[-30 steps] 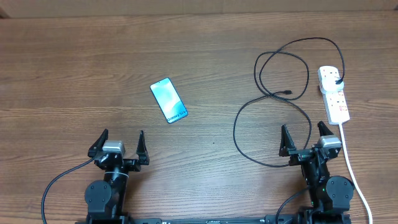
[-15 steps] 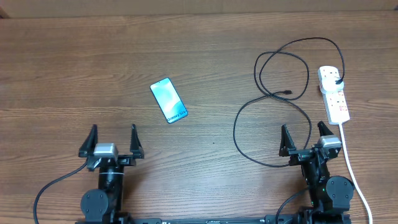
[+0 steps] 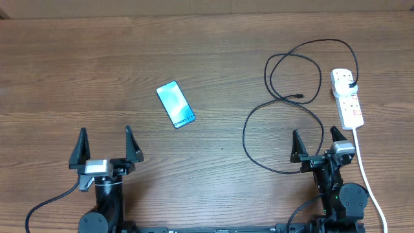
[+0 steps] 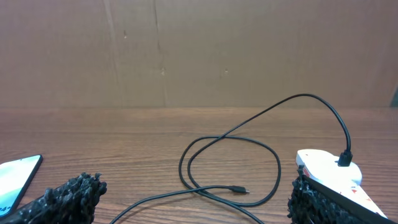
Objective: Plug charger to phone and switch on socket
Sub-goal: 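Move the left gripper forward over the smartphone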
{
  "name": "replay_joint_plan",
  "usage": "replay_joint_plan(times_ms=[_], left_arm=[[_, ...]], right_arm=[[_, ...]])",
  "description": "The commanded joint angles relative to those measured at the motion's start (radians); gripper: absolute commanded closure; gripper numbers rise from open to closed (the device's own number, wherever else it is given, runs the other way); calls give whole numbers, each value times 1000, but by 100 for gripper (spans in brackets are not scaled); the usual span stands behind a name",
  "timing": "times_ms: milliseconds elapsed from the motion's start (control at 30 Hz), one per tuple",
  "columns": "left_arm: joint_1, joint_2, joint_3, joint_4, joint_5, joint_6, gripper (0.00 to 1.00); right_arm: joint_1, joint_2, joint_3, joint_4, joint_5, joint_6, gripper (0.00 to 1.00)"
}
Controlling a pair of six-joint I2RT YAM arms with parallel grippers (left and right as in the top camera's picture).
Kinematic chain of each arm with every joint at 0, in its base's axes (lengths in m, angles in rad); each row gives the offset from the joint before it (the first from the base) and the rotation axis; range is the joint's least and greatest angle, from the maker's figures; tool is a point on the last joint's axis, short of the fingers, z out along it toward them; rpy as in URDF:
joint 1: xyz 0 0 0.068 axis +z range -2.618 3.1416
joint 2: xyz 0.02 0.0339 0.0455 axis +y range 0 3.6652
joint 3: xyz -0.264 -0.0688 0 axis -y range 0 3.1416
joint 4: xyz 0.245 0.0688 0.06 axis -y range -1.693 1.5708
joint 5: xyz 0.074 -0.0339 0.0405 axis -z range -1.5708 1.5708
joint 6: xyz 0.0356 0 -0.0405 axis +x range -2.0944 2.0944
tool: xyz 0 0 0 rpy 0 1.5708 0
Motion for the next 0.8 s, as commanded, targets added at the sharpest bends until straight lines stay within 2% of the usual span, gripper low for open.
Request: replay_joint_plan(times_ms=[0,200,333,467,600,700,767], left_arm=[[-1,60,83,5,-62,15,1],[-2,328,273,-6,-52,15,0],[-2,562,467,-66,50,13,1],[-6,762,687,-224,152,-90,0],[-30,937,933,-470,219,-97,0],[-40,1025,1049,-600,270,-98,0],[-41,1072,1082,-676,397,-98,0]], right_arm=[[-4,-9,-11,4,3,-2,0],[-4,-9,-11,4,3,-2,0],[-4,-9,-11,4,3,-2,0],[-4,-9,-11,4,3,-2,0],[-4,-9,-11,4,3,-2,0],[-4,-9,-11,4,3,-2,0],[-4,-9,-11,4,3,-2,0]])
